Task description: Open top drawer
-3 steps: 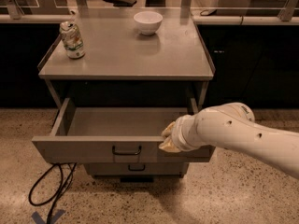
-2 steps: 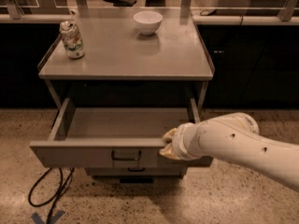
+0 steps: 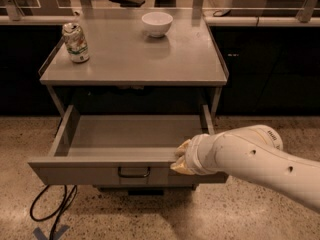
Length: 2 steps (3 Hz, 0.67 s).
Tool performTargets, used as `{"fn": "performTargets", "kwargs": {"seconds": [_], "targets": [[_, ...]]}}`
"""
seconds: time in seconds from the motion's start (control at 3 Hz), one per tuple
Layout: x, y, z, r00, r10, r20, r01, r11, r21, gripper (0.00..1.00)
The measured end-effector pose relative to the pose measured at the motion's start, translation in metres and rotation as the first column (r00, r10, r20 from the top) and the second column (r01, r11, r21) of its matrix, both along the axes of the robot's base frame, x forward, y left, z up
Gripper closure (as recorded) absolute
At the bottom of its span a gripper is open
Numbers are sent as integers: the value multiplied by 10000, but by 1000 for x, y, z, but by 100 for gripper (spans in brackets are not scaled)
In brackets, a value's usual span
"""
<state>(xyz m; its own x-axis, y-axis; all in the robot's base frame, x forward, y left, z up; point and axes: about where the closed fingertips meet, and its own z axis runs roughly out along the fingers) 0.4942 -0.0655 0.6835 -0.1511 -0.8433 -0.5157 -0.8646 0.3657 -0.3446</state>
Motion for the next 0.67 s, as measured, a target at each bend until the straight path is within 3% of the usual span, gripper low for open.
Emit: {"fn": "performTargets", "kwargs": {"seconds": [0.33,0.67], "targets": [[-2,0,0,10000,-17,2,17,10000,-2,100],[-29,-7,-11,9996,-267,34,267,9996,-34,100]]}}
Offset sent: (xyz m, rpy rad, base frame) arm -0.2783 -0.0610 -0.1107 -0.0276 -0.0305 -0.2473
